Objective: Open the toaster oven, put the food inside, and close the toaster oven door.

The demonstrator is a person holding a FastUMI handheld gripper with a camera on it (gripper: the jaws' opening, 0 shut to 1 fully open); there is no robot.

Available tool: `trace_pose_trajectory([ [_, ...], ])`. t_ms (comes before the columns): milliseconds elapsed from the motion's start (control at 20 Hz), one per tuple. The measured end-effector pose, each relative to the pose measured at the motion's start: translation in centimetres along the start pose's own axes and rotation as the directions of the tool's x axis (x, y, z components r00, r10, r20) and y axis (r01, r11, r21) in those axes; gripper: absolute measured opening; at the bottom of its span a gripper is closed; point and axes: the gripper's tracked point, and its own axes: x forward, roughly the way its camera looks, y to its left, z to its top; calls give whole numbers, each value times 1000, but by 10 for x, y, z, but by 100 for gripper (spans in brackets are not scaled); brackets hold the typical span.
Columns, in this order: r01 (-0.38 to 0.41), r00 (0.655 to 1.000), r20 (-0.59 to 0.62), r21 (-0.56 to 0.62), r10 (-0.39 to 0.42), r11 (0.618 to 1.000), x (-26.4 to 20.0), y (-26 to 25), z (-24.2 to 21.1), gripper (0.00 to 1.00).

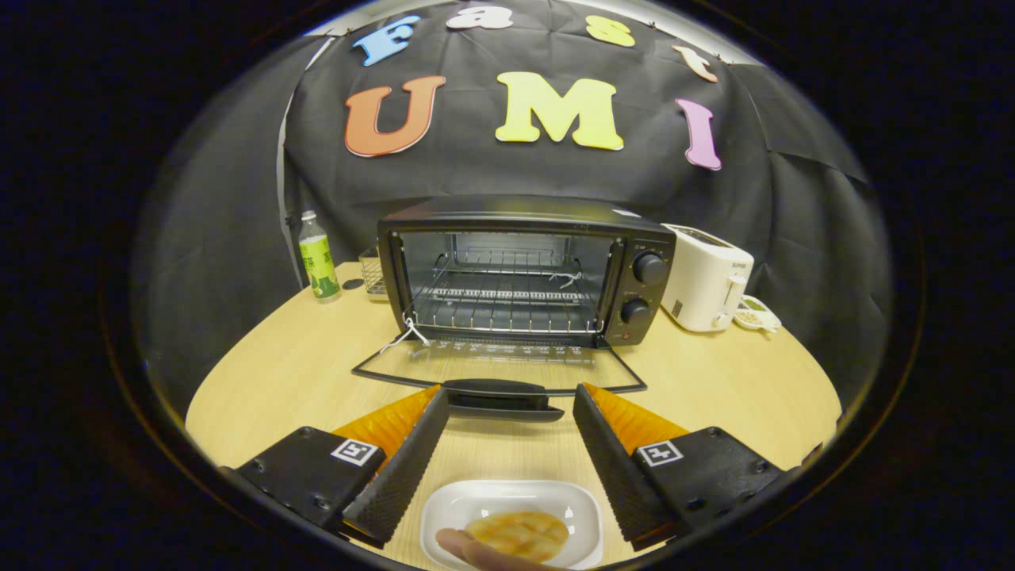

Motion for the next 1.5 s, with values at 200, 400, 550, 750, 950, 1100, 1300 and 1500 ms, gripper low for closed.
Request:
trace_pose_trajectory([
  [200,9,999,38,-17,-9,1000,-26,-7,-6,100],
  [400,26,996,85,-33,-23,999,-53,-23,-19,100],
  [550,7,995,96,-15,-6,1000,-69,-27,-34,100],
  [750,-33,991,132,-15,34,999,-93,-25,-46,100],
  [950,-31,988,152,-26,35,999,-104,-24,-63,100],
  [1100,-36,992,118,-3,36,999,-96,-20,-84,100],
  [1300,-28,997,70,9,28,1000,-84,-14,-109,100],
  [1500,-15,999,47,-4,15,1000,-76,-8,-121,100],
])
